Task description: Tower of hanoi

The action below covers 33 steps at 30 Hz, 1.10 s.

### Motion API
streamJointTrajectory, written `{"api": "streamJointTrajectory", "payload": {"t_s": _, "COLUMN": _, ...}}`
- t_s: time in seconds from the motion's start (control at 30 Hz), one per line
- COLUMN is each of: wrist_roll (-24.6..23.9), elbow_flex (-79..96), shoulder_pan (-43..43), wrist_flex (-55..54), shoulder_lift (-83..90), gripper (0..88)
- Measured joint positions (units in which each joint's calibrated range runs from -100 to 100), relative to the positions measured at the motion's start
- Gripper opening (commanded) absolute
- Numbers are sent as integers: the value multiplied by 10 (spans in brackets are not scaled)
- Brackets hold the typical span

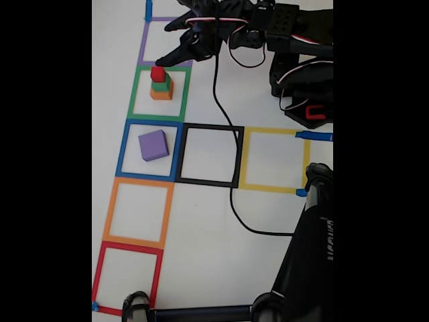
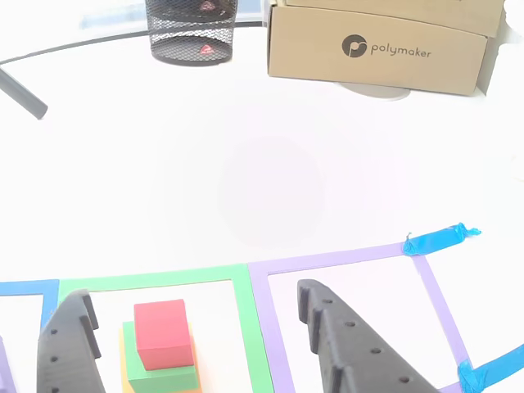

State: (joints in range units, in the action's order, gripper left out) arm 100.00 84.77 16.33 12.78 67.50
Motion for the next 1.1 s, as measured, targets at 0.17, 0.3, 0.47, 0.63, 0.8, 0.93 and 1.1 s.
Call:
{"api": "streamJointTrajectory", "payload": {"t_s": 0.17, "wrist_roll": -2, "elbow_flex": 57, "shoulder_pan": 13, "wrist_flex": -161, "shoulder_lift": -90, "gripper": 286}}
{"api": "streamJointTrajectory", "payload": {"t_s": 0.3, "wrist_roll": -2, "elbow_flex": 78, "shoulder_pan": 13, "wrist_flex": -281, "shoulder_lift": -178, "gripper": 281}}
{"api": "streamJointTrajectory", "payload": {"t_s": 0.47, "wrist_roll": -4, "elbow_flex": 88, "shoulder_pan": -9, "wrist_flex": -399, "shoulder_lift": -278, "gripper": 275}}
{"api": "streamJointTrajectory", "payload": {"t_s": 0.63, "wrist_roll": -4, "elbow_flex": 89, "shoulder_pan": -39, "wrist_flex": -447, "shoulder_lift": -325, "gripper": 267}}
{"api": "streamJointTrajectory", "payload": {"t_s": 0.8, "wrist_roll": -4, "elbow_flex": 89, "shoulder_pan": -48, "wrist_flex": -487, "shoulder_lift": -376, "gripper": 266}}
{"api": "streamJointTrajectory", "payload": {"t_s": 0.93, "wrist_roll": -4, "elbow_flex": 87, "shoulder_pan": -48, "wrist_flex": -520, "shoulder_lift": -429, "gripper": 262}}
{"api": "streamJointTrajectory", "payload": {"t_s": 1.1, "wrist_roll": -4, "elbow_flex": 64, "shoulder_pan": -53, "wrist_flex": -555, "shoulder_lift": -492, "gripper": 237}}
